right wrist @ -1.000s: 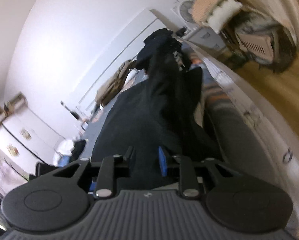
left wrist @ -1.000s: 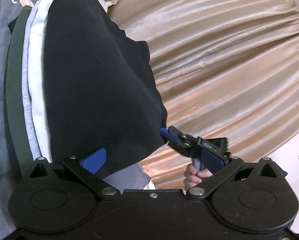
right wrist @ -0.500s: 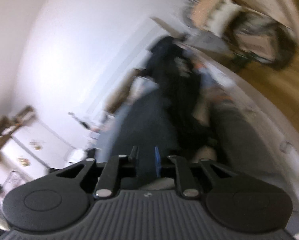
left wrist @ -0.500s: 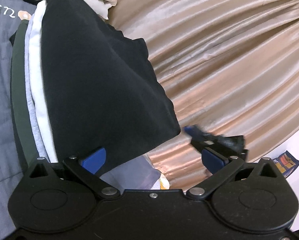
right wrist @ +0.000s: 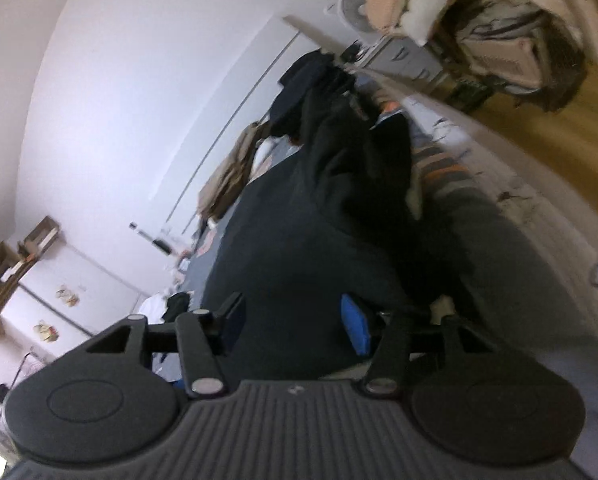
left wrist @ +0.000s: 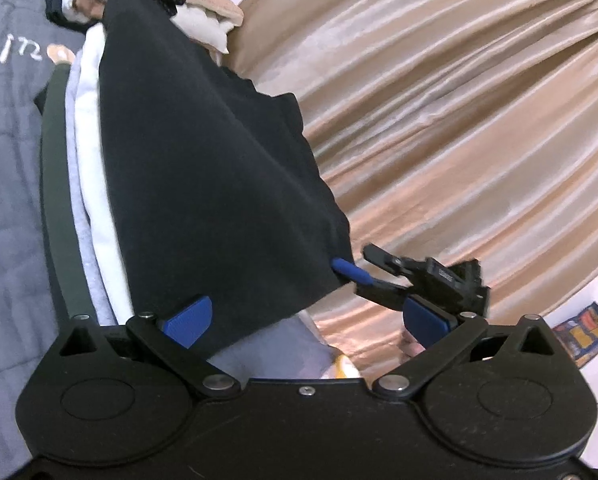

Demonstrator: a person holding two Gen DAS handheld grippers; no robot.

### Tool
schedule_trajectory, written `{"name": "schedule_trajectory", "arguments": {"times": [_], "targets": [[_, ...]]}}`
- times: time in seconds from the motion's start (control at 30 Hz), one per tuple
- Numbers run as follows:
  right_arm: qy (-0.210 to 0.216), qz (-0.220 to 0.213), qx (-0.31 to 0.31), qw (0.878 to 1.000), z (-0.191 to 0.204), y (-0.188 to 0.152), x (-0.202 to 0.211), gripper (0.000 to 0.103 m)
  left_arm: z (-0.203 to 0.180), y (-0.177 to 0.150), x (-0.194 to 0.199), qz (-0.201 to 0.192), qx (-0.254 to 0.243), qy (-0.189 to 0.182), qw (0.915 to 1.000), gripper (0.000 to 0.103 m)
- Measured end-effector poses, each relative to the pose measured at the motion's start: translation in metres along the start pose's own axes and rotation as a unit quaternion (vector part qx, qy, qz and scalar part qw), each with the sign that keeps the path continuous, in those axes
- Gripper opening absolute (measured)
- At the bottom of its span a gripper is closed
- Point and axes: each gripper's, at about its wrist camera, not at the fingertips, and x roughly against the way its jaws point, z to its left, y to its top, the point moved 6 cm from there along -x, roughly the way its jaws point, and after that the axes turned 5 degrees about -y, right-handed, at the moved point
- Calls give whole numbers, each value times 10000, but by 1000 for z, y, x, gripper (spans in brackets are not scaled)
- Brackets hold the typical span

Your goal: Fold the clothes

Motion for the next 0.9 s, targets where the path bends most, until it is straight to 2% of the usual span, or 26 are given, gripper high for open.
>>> {"name": "schedule_trajectory", "arguments": {"times": [0.07, 0.17, 0.23, 0.27, 0.3, 0.33, 0.47, 0.57, 0.67, 0.83, 0.9], "targets": [[-227, -114, 189, 9995, 10, -2, 9, 56, -6, 2, -1, -18, -195, 240, 9995, 103], [-526, -365, 496, 9967, 32, -3, 19, 68, -17, 5, -2, -26, -559, 665, 9962, 103], [-721, -611, 706, 9930, 48, -4, 27, 82, -25, 7, 1, -80, -889, 966, 9913, 103], [-789, -788, 812, 9904, 55, -4, 31, 87, -29, 8, 3, -106, -1078, 1123, 9877, 103], [-865, -955, 903, 9875, 62, -5, 36, 98, -34, 8, 5, -96, -1266, 1293, 9834, 103], [-944, -1019, 981, 9854, 69, -5, 38, 103, -39, 9, 7, -85, -1454, 1462, 9785, 103], [-1336, -819, 1311, 9789, 99, -11, 41, 103, -55, 12, 16, -30, -1897, 1977, 9617, 103], [-1768, -614, 1679, 9679, 121, -21, 39, 103, -69, 16, 25, -47, -2129, 2198, 9520, 103], [-1933, -624, 1966, 9592, 140, -32, 40, 103, -81, 18, 29, -25, -2316, 2513, 9398, 103], [-2124, -561, 2095, 9528, 163, -44, 40, 103, -99, 16, 31, 175, -2893, 2802, 9151, 103], [-2294, -417, 1995, 9518, 165, -44, 36, 103, -102, 15, 31, 280, -3074, 2793, 9092, 103]]}}
